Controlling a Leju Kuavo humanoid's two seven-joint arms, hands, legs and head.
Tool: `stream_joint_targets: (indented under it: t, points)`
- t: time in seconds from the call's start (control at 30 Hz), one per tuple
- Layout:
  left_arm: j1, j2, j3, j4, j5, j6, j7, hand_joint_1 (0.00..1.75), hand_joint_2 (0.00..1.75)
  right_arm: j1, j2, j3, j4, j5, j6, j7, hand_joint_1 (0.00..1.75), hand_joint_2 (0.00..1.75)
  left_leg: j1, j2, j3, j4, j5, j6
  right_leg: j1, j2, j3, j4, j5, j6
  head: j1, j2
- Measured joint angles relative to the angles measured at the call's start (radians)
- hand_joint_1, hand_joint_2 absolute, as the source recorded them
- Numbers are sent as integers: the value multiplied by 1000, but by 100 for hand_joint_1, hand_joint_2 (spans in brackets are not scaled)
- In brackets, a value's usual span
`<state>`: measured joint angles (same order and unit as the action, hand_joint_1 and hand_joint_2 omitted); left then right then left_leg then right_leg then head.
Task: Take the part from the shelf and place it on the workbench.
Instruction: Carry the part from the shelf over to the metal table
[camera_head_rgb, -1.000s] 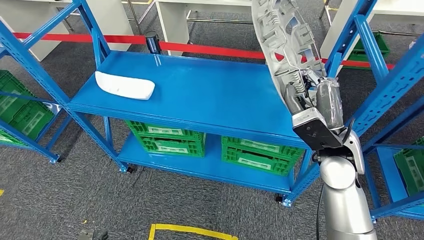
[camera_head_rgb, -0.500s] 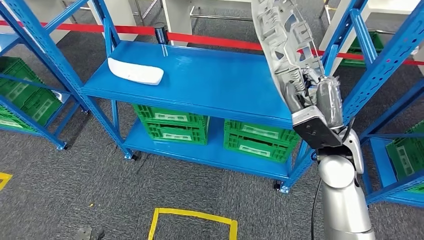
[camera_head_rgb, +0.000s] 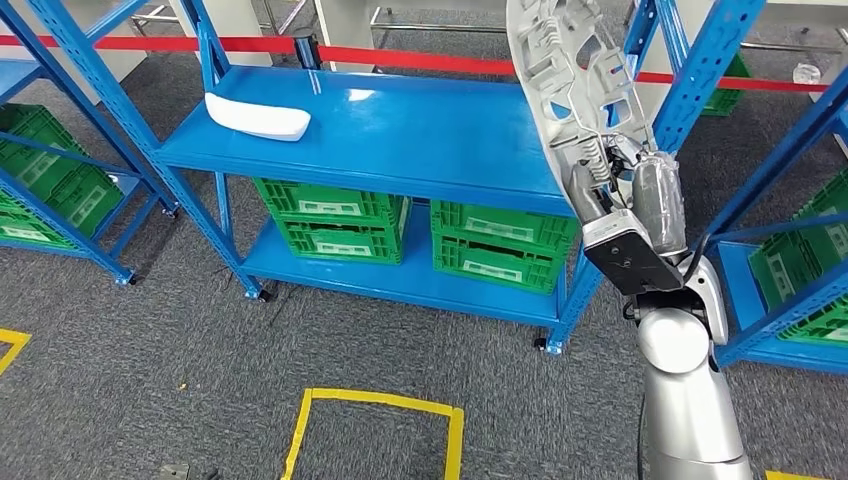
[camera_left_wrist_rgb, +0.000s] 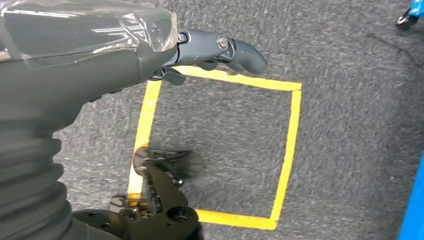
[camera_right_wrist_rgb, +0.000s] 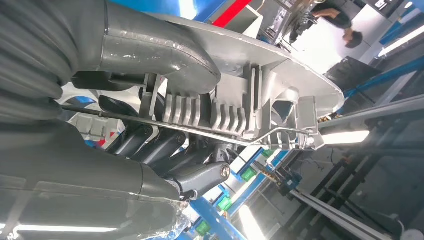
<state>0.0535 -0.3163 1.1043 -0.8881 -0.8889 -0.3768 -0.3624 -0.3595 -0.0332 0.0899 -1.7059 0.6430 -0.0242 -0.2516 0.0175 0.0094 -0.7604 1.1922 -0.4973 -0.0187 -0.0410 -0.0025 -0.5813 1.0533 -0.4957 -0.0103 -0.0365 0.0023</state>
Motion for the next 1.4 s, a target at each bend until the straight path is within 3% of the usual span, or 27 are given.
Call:
stream_joint_targets:
  t: [0.03, 0.07, 0.1, 0.17, 0.23, 0.3, 0.37, 0.4, 0.43, 0.5, 0.57, 0.6, 0.63, 0.67, 0.7, 0.77, 0.8, 0.87, 0.9, 0.97, 1.03, 1.07, 1.13, 1.2, 1.27, 1.33, 1.4]
  points:
    - [0, 0, 0, 0, 0, 0, 0, 0, 175, 0, 0, 0, 0, 0, 0, 0, 175, 175, 0, 0, -7, 62, -36, -2, 2, 0, -13, 0, 11, -1, 0, 0]
    - [0, 0, 1, 0, -1, -1, 0, 0, 175, 0, 1, -1, 1, 0, 0, 0, 175, 175, 1, 0, -4, 103, -49, -1, 5, 1, -27, 1, 21, -1, 0, 0]
    - [0, 0, 2, 0, -1, -1, 0, 0, 175, 0, 1, -1, 1, 0, 0, 0, 175, 175, 0, -1, 14, 113, -43, 3, 9, 2, -40, 1, 32, -1, 0, 0]
    - [0, 0, 3, 0, -1, -2, 0, 0, 175, 0, 1, -1, 1, 0, 1, 0, 175, 175, -7, -7, 102, 32, -11, 26, 15, 3, -64, 1, 52, 0, 0, 0]
    - [-1, 2, 4, -6, -3, -4, -1, 0, 175, 1, 3, 0, 0, 0, 5, 0, 175, 175, -19, -12, 207, -105, -19, 54, 16, 3, -78, -3, 72, 6, 2, 0]
    - [-2, 4, 7, -11, -7, -9, -3, 0, 175, 0, 6, 1, 0, -2, 12, 1, 175, 175, -33, -12, 247, -176, -30, 61, 7, 0, -81, -13, 92, 20, 2, 0]
    - [-2, 5, 13, -12, -11, -11, -6, 0, 175, -1, 7, 5, 0, -4, 18, 2, 175, 175, -40, -9, 245, -208, 5, 63, 0, 1, -82, -30, 112, 33, -1, 0]
    - [-3, 6, 15, -12, -12, -12, -7, 0, 175, -2, 7, 6, 1, -5, 20, 2, 175, 175, -40, -7, 245, -230, 27, 67, 1, 1, -88, -28, 105, 32, 0, 0]
    - [-4, 6, 17, -13, -13, -14, -8, 0, 175, -4, 5, 7, 2, -6, 20, 2, 175, 175, -38, -4, 242, -249, 49, 71, 5, 2, -99, -10, 81, 27, 1, 0]
    - [-6, 5, 17, -13, -17, -19, -10, 0, 175, -9, 3, 8, 3, -11, 21, 2, 175, 175, -34, 0, 224, -266, 82, 73, 8, 3, -130, 88, -4, 14, 5, 0]
    - [-6, 3, 17, -13, -22, -25, -11, 0, 175, -10, 0, 10, 3, -17, 21, 2, 175, 175, -34, 2, 193, -262, 106, 69, 7, 3, -144, 203, -52, 21, 5, 0]
    - [-6, 2, 18, -12, -23, -28, -13, 0, 175, -9, -2, 10, 3, -20, 21, 3, 175, 175, -32, 2, 176, -258, 117, 66, 6, 2, -134, 228, -46, 33, 5, 0]
    - [-6, 2, 18, -12, -25, -29, -15, 0, 175, -8, -4, 10, 3, -23, 21, 4, 175, 175, -30, 3, 156, -250, 126, 62, 4, 2, -109, 219, -27, 47, 5, 0]
    - [-6, 2, 20, -12, -27, -30, -16, 0, 175, -7, -6, 10, 3, -25, 21, 5, 175, 175, -27, 3, 136, -237, 133, 57, 1, 1, -67, 176, -7, 59, 5, 0]
    - [-6, 2, 22, -11, -29, -30, -18, 0, 175, -6, -7, 9, 3, -27, 21, 6, 175, 175, -26, 3, 114, -220, 137, 52, 0, 0, -15, 111, -6, 66, 6, 0]
    - [-4, 3, 26, -11, -32, -30, -20, 0, 175, 1, -8, 8, 2, -28, 21, 6, 175, 175, -26, 2, 78, -185, 145, 41, 3, 0, 53, 8, -33, 56, 3, 0]
    - [-3, 3, 29, -11, -32, -30, -21, 0, 175, 6, -9, 7, 2, -28, 21, 7, 175, 175, -26, 2, 68, -175, 150, 36, 7, 1, 60, -12, -49, 46, 2, 0]
    - [1, 4, 35, -11, -33, -30, -22, 0, 175, 14, -10, 4, 2, -29, 20, 7, 175, 175, -23, 1, 57, -169, 162, 26, 8, 1, 43, -11, -43, 26, 1, 0]
    - [3, 4, 38, -11, -33, -29, -22, 0, 175, 17, -10, 4, 2, -29, 20, 7, 175, 175, -20, 0, 51, -162, 148, 20, 7, 0, 35, -10, -33, 16, 0, 0]
    - [4, 4, 42, -10, -33, -29, -22, 0, 175, 19, -10, 4, 3, -28, 20, 7, 175, 175, -14, -3, 31, -97, 67, 6, 3, 0, 15, -11, -8, 1, -3, 0]
    - [3, 4, 43, -10, -33, -30, -22, 0, 175, 20, -10, 3, 3, -28, 20, 7, 175, 175, -8, -4, 10, 28, -33, -7, 5, 1, -10, -10, 15, -3, -5, 0]
    - [2, 4, 43, -10, -34, -30, -22, 0, 175, 20, -10, 2, 3, -28, 20, 7, 175, 175, -6, -5, 8, 81, -56, -10, 6, 1, -23, -9, 26, -2, -5, 0]
    - [-1, 5, 43, -8, -35, -31, -25, 0, 175, 20, -10, 2, 3, -29, 20, 7, 175, 175, -5, -5, 45, 100, -42, -7, 7, 1, -49, -9, 47, 2, -5, 0]
    - [-8, 7, 43, -8, -38, -31, -28, 0, 175, 20, -9, 2, 2, -31, 18, 7, 175, 175, -8, -10, 146, -12, -13, 7, 9, 2, -70, -9, 68, 6, -5, 0]
    - [-15, 12, 43, -7, -41, -31, -30, 0, 175, 21, -9, 1, 1, -33, 16, 7, 175, 175, -14, -16, 238, -143, -25, 22, 8, 0, -80, -14, 88, 16, -4, 0]
    - [-19, 15, 43, -7, -43, -31, -32, 0, 175, 22, -9, -2, 0, -34, 14, 7, 175, 175, -25, -17, 263, -193, -30, 33, 2, -2, -81, -28, 110, 31, -5, 0]
    - [-20, 14, 43, -8, -45, -31, -33, 0, 175, 30, -12, -9, -3, -34, 13, 7, 175, 175, -27, -13, 257, -217, 6, 50, 2, -1, -86, -37, 119, 39, -5, 0]
